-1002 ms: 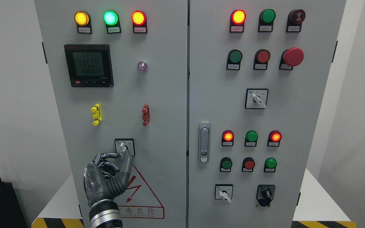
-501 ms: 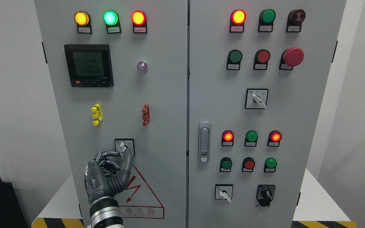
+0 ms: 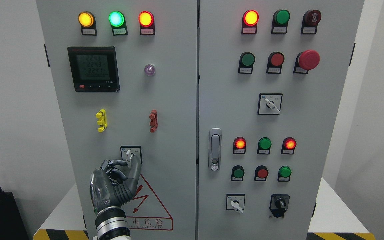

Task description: Turn on light switch 1

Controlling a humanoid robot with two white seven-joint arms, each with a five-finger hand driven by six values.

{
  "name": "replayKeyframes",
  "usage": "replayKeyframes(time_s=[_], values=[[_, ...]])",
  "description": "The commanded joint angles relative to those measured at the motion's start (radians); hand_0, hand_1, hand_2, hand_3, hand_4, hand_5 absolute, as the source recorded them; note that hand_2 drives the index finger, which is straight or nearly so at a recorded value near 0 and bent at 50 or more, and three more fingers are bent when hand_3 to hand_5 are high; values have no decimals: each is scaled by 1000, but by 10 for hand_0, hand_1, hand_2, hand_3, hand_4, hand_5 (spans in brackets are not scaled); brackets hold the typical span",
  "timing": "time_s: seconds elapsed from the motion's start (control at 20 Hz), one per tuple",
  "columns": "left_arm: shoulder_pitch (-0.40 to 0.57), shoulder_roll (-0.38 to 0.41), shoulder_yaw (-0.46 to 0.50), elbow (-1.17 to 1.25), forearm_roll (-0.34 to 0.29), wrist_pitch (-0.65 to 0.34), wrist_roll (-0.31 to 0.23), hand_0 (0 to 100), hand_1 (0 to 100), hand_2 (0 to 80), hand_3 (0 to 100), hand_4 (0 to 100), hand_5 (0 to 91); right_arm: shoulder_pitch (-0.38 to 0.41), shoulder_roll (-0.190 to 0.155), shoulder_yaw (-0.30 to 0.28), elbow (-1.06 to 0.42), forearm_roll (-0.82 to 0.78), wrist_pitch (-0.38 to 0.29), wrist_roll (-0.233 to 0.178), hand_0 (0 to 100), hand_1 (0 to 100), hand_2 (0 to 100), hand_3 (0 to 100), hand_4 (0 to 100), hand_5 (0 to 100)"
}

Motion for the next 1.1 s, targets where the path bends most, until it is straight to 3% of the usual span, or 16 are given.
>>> replayKeyframes(time_s=[0.0,1.05], values=[[-6,0,-2,2,0,2,-1,196,551,563,933,907,830,0,0,11,0,-6,0,0,120,389,0,0,0,0],[-18,-1,-2,4,0,29,-1,226,521,570,939,910,836,0,0,11,0,-6,0,0,120,389,0,0,0,0]])
